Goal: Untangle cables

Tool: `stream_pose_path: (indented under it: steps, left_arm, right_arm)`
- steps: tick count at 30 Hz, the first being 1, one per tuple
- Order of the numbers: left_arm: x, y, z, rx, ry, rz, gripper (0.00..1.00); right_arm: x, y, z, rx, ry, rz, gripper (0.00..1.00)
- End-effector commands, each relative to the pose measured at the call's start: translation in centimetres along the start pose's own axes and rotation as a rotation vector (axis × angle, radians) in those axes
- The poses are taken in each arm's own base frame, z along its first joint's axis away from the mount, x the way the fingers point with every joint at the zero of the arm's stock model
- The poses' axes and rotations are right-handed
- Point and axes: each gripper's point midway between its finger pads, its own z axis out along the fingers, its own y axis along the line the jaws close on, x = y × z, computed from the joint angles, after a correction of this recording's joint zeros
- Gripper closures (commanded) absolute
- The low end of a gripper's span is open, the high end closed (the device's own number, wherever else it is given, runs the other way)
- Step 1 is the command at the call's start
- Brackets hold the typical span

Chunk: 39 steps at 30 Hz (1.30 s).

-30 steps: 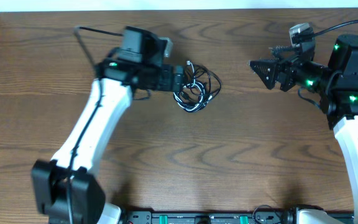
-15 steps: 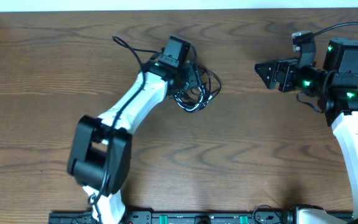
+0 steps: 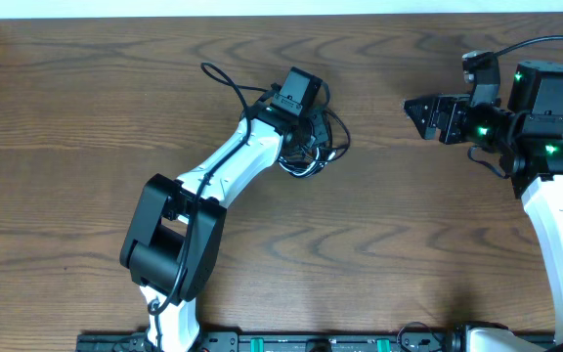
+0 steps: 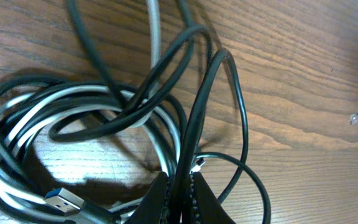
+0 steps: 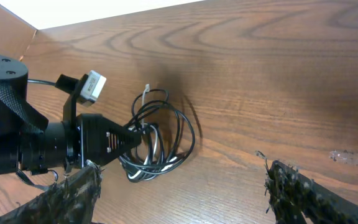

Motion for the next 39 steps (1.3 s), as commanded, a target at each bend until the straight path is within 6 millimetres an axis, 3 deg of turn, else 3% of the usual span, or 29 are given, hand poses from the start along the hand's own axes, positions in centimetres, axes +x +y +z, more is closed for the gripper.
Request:
stream_pose_path:
  steps: [1,6,14,18,22,32,35,39]
  left_arm:
    - [-1.0,-0.4,-0.6,0.002,-0.036,0.014,0.92]
    - [-1.9,-3.9,-5.0,0.135,-0.092,0.223,0.93]
    - [-3.7,-8.2,-16.7,0.295,-0.304,0.325,0.92]
    - [-3.8,-9.2,-21.1,0.352,-0.380,0.339,0.93]
    - [-3.7,-9.5,-23.0,0.376,-0.411,0.345,0.93]
    - [-4.5,-10.6,-24.2,0.419,-0.469,0.355,0.93]
    - [-5.3,-11.9,-26.7,0.484,-0.549,0.362,0.93]
    - [-5.6,-13.3,-31.9,0.580,-0.676,0.382,0.93]
  right_arm:
    - [-0.5,0.0,-0.2,0.004,-0.008,0.005,0.16]
    - [-0.3,0.2,0.0,0.000,-0.001,0.003,0.14]
    - [0.2,1.6,1.0,-0.032,0.020,-0.023,0.11]
    - [0.2,2.5,1.3,-0.051,0.020,-0.042,0.10]
    - [0.3,3.5,1.6,-0.075,0.023,-0.062,0.10]
    - [0.9,5.4,2.2,-0.114,0.043,-0.090,0.10]
    - [1.1,5.7,2.5,-0.120,0.049,-0.097,0.10]
    - [1.7,5.8,3.4,-0.127,0.075,-0.095,0.11]
